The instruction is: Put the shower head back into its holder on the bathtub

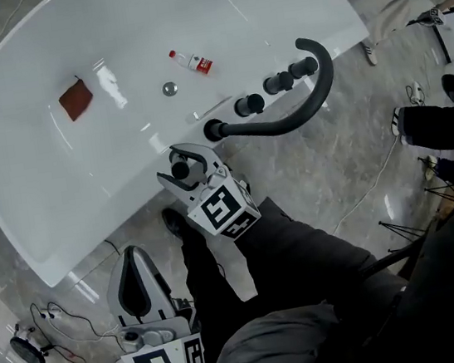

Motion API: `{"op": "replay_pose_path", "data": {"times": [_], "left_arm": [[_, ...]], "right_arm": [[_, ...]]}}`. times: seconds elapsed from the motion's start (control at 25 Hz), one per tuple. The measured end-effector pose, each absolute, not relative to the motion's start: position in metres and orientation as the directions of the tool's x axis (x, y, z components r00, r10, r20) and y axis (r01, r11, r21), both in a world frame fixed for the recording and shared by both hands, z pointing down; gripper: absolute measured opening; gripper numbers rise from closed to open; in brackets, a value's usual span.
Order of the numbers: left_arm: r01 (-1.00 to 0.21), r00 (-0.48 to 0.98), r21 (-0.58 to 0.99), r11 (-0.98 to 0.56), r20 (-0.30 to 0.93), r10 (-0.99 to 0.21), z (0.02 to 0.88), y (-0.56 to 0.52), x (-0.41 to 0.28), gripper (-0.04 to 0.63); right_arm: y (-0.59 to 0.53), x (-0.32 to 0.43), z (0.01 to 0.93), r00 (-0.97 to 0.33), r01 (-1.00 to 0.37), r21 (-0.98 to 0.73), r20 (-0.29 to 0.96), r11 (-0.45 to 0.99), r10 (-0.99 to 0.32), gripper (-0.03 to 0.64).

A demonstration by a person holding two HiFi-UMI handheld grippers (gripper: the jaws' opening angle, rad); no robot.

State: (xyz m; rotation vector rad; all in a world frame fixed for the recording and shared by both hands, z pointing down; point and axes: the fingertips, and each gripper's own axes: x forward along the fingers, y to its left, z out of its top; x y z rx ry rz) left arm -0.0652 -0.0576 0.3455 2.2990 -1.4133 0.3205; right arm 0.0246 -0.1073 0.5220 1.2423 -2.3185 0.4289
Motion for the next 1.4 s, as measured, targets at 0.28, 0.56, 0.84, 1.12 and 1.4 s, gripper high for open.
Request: {"op": "replay_pose_path", "data": {"times": [0.28,0.56,0.84,1.12,1.4], "left_arm": [[-0.887,0.461,0.236,-0.397,0.395,-0.795,0.345,-0.044,-0.059,0.005],[-0.887,0.459,0.238,-0.395,0.39,-0.798,0.346,-0.046,-0.072,0.004],[-0.885,0.464,0.247,-0.395,0.39,-0.795,0.348,-0.047,-0.073,0.005],[-0.897,0.441,0.223,-0.381,0.406,-0.8,0.348,-0.054,-0.084,0.003],[-0.89,0.455,0.232,-0.392,0.403,-0.794,0.349,-0.044,-0.076,0.005]], "right_arm": [[-0.097,0.035,0.52,-0.474,-0.843,-0.048,0.54,0.537,-0.696,0.227],[-0.1,0.031,0.525,-0.435,-0.847,0.006,0.567,0.532,-0.7,0.227],[-0.106,0.034,0.522,-0.419,-0.858,0.013,0.562,0.514,-0.713,0.227],[-0.115,0.022,0.523,-0.429,-0.854,0.01,0.551,0.52,-0.716,0.227],[-0.107,0.032,0.521,-0.419,-0.857,0.023,0.551,0.515,-0.722,0.227]]}}
